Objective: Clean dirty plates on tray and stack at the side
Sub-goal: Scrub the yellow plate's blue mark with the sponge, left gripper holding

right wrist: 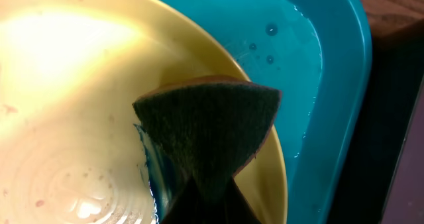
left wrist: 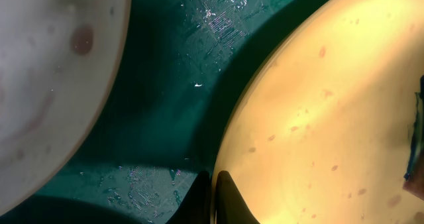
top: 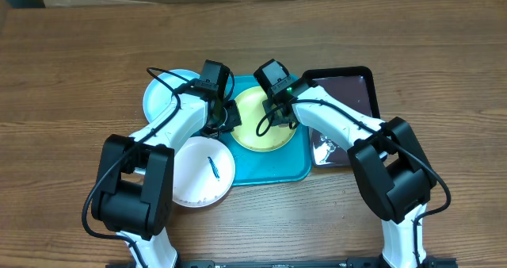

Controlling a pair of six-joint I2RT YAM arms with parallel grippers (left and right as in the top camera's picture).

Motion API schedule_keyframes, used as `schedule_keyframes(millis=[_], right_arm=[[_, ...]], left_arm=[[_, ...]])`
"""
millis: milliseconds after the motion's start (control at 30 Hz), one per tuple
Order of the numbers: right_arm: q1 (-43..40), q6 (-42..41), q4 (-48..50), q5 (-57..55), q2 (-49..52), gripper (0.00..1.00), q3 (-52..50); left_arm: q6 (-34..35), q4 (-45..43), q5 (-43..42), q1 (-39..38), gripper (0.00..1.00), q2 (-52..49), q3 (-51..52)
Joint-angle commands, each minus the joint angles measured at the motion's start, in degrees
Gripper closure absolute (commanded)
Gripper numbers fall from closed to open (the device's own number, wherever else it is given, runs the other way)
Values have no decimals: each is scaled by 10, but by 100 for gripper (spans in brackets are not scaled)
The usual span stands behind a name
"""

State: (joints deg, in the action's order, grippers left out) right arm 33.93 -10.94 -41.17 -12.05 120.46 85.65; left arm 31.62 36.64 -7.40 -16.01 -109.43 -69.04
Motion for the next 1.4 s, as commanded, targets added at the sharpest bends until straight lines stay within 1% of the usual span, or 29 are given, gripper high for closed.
schedule_keyframes(millis=[0, 133, 400, 900, 1033, 1133, 1200, 1367], right_arm=[[-11, -33, 2, 10, 12, 96, 1], [-14, -39, 2, 33, 30, 96, 1], [-14, -39, 2, 161, 41, 96, -1], [-16, -38, 9, 307, 41, 96, -2], [-36, -23, 19, 399, 36, 96, 14], [-64, -6, 7, 461, 24, 96, 44], [-87, -6, -17, 473, 10, 96, 65], [-115, -4, -41, 477, -3, 96, 68]], left_arm=[[3, 8, 30, 6, 96, -15, 3], [3, 8, 30, 6, 96, -15, 3], [3, 7, 30, 6, 96, -15, 3], [3, 6, 30, 6, 96, -15, 3], [2, 6, 30, 6, 96, -15, 3], [1, 6, 30, 6, 96, -15, 3], [-1, 6, 30, 6, 96, -15, 3], [-1, 6, 30, 6, 96, -15, 3]])
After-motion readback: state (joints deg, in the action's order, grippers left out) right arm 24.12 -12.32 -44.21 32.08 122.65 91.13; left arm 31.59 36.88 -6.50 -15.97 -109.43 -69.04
